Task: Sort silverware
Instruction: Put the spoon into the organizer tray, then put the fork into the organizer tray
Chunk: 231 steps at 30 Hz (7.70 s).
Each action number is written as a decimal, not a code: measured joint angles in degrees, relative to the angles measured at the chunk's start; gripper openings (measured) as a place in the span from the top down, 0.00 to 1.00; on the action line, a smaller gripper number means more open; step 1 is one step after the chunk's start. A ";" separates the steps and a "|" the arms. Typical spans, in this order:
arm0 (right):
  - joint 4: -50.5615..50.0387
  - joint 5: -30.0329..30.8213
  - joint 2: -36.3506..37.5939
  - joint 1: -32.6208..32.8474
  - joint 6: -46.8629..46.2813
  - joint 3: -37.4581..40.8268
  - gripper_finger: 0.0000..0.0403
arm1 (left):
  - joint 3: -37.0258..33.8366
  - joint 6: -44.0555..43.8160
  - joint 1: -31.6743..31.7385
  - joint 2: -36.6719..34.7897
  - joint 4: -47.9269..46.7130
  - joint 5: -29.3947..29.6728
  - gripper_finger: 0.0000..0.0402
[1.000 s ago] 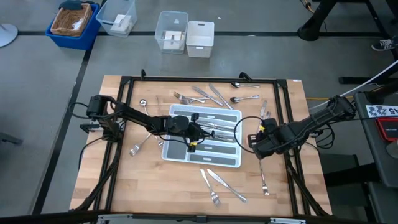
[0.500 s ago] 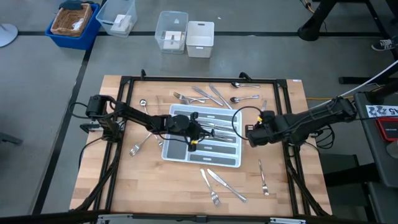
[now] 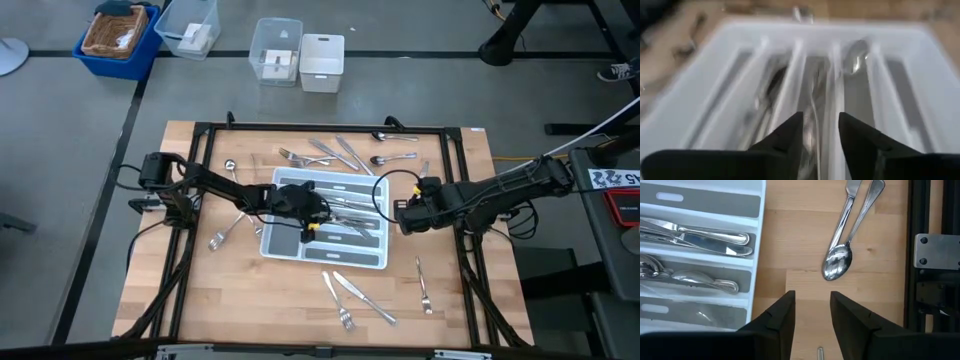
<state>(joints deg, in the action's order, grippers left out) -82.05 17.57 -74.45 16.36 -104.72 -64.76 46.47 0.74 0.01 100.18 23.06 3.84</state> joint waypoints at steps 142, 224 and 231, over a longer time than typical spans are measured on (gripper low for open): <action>-0.40 -3.02 -25.93 -10.49 72.03 -46.33 0.94 | -9.11 -46.01 1.36 -42.55 -82.95 -4.42 0.67; 1.60 -24.74 -4.34 -5.95 31.86 -5.03 0.94 | 0.74 -8.44 -6.90 4.08 5.36 -4.67 0.96; 5.12 -25.78 -4.36 0.91 22.55 -0.91 0.94 | 2.86 -9.07 -7.23 4.83 3.32 -5.72 0.82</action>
<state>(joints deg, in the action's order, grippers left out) -76.93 -8.21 -78.81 17.27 -82.17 -65.67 49.33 -8.33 -7.22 105.01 26.39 -1.89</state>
